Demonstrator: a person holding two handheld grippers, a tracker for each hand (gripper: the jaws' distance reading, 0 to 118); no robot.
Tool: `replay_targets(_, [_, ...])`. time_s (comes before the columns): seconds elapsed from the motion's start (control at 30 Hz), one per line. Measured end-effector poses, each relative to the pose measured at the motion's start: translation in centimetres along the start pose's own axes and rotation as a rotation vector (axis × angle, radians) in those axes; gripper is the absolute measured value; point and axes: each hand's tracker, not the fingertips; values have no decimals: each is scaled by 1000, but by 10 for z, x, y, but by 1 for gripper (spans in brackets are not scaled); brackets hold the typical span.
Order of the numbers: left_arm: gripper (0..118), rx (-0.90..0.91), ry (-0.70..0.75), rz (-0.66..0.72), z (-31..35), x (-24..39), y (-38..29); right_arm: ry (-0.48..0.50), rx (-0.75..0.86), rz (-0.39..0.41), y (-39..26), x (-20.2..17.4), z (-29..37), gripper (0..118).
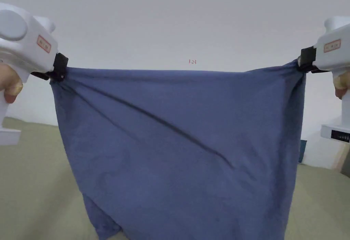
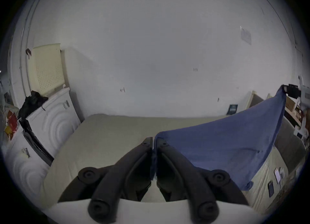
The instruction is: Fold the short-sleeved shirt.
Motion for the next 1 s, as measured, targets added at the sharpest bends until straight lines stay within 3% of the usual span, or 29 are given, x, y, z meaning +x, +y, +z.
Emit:
replay_targets(0.1, [5,40,-7,11,5,3,10,-48,31,-26,16,-5,-7,4])
replay_targets(0.23, [5,85,43,12,11,3,14,-18,96,-40,30,-13,-1,4])
replay_targets(0.33, [5,91,38,27,17,0,12,-11,114,-7,34,-19,8,4])
replay_targets(0.43, [5,109,30,-32,23,-3,5,0,90,-32,24,-18,22,4])
replay_targets(0.6, [5,85,-1,-56,34,-8,-21,9,49,6,-23,-17,48,4])
replay_targets(0.8, [5,23,-34,-97,56,-12,-82,50,-21,-51,-101,-7,98,4])
replay_targets(1.0, [5,-36,-81,-67,98,-11,-165,63,-97,-47,-185,-3,165,4])
